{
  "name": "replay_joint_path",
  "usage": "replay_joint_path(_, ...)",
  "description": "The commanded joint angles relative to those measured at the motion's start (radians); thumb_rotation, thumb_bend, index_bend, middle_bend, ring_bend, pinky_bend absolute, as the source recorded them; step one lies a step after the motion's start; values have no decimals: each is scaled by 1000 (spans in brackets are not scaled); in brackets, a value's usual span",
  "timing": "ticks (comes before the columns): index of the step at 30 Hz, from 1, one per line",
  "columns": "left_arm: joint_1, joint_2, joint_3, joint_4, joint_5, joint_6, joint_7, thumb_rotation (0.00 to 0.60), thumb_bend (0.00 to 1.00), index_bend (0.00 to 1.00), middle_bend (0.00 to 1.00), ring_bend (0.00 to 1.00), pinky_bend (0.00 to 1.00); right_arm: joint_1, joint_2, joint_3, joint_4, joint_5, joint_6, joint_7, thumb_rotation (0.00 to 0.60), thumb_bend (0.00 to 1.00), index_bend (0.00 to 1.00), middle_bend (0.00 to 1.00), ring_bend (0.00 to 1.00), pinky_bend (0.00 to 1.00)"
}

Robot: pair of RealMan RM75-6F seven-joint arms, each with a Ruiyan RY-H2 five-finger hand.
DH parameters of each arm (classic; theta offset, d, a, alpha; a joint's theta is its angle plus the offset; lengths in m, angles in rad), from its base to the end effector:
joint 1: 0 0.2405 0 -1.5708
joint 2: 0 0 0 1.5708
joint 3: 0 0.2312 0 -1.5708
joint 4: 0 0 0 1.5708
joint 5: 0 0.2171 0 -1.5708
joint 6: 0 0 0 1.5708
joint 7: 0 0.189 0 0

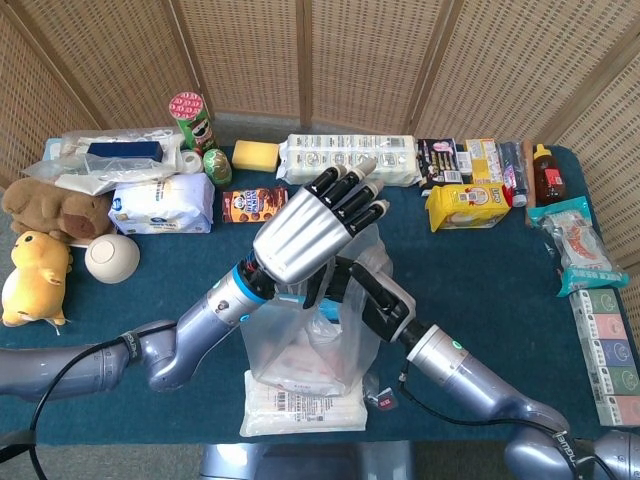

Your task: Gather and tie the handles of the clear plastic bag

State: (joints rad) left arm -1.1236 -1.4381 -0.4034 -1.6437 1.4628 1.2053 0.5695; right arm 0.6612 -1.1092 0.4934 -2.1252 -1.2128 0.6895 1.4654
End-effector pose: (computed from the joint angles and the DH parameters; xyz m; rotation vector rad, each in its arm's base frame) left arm 0.1371 0.3464 0.0791 -1.7685 0.0670 -1.5648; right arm 0.0198 -0.3088 0.0613 -0.6801 2.2856 -1.3520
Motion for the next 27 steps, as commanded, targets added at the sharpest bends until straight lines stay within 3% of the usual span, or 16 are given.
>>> replay_joint_path(1,0,0,0,1,0,2,-3,600,110,307,312,161,324,-4,0,3,2,-1,-4,7,251,100,498,546,503,425)
replay_joint_path(15,34,40,13,-33,-24,4,-27,600,110,271,299,157,324,-27,5,24,25,-22,-33,81,257,100,547,612,579,537)
replay_joint_path(27,86,140,33,-142,-89,-42,-60,600,93,142,234,106,287,-37,21,44,49,-40,-66,149,258,100,561,633,611,574)
